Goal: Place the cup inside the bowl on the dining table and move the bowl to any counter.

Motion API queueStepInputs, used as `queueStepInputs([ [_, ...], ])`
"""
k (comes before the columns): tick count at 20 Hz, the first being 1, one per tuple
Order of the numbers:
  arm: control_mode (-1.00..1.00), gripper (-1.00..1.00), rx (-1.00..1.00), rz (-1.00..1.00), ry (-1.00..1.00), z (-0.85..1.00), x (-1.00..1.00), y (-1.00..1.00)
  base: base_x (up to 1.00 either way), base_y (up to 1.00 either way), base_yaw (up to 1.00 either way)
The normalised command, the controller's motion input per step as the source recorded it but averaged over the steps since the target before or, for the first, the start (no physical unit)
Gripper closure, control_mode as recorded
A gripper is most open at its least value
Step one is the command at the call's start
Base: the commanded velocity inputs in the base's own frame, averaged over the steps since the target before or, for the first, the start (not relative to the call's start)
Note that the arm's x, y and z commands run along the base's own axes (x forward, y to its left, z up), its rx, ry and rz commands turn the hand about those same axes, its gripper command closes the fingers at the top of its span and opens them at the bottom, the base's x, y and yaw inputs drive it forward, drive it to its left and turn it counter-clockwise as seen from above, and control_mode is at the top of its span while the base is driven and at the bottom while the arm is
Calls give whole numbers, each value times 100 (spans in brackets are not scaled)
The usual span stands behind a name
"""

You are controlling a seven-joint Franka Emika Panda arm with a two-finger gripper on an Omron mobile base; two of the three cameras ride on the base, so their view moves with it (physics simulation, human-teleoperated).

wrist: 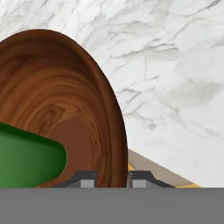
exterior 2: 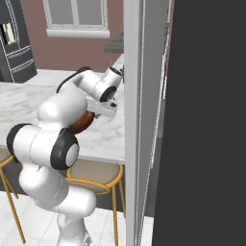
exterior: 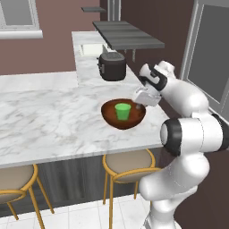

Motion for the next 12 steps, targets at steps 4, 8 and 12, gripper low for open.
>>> queueStepInputs([
  [4, -100, 100, 0, 0, 0, 19, -46, -2, 0, 0, 0],
  [8, -100, 100, 0, 0, 0, 17, -49, -5, 0, 0, 0],
  [12, -100, 100, 0, 0, 0, 11, -49, -5, 0, 0, 0],
])
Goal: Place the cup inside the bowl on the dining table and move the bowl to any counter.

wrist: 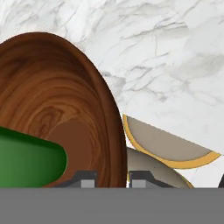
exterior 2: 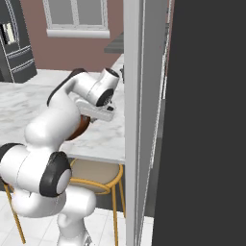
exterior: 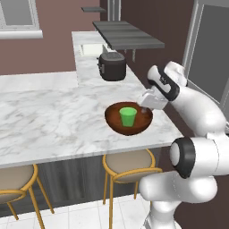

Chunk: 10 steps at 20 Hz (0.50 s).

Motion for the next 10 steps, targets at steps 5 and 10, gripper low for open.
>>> queueStepInputs([
  [5, -100, 100, 0, 0, 0, 6, -49, -5, 0, 0, 0],
  [10, -100, 100, 0, 0, 0, 0, -44, -2, 0, 0, 0],
])
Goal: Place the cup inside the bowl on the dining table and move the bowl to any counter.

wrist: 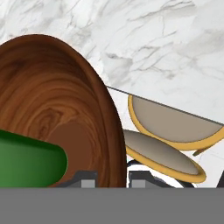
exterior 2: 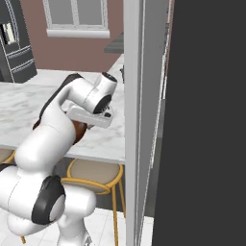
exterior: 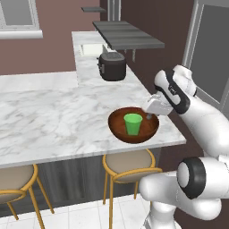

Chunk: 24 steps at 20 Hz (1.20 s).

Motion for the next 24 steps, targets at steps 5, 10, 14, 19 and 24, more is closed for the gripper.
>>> queueStepInputs([
  [5, -100, 100, 0, 0, 0, 0, -7, 0, 0, 0, 0],
  [10, -100, 100, 0, 0, 0, 0, 0, 0, 0, 0, 0],
  [14, -100, 100, 0, 0, 0, 0, 0, 0, 0, 0, 0],
  [19, -100, 100, 0, 0, 0, 0, 0, 0, 0, 0, 0],
  [24, -100, 100, 0, 0, 0, 0, 0, 0, 0, 0, 0],
])
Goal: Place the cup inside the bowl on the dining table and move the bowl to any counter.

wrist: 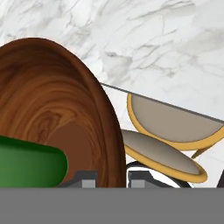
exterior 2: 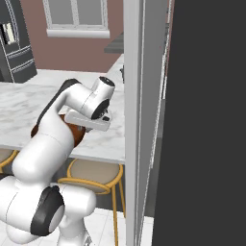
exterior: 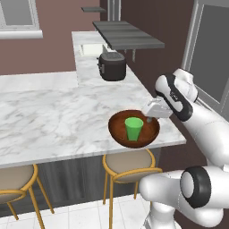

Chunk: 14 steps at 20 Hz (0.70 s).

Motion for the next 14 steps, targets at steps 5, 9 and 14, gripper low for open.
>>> queueStepInputs([
  [5, 100, 100, 0, 0, 0, 0, 0, 0, 0, 0, 0],
  [9, 100, 100, 0, 0, 0, 0, 0, 0, 0, 0, 0],
  [14, 100, 100, 0, 0, 0, 0, 0, 0, -26, 0, 0],
])
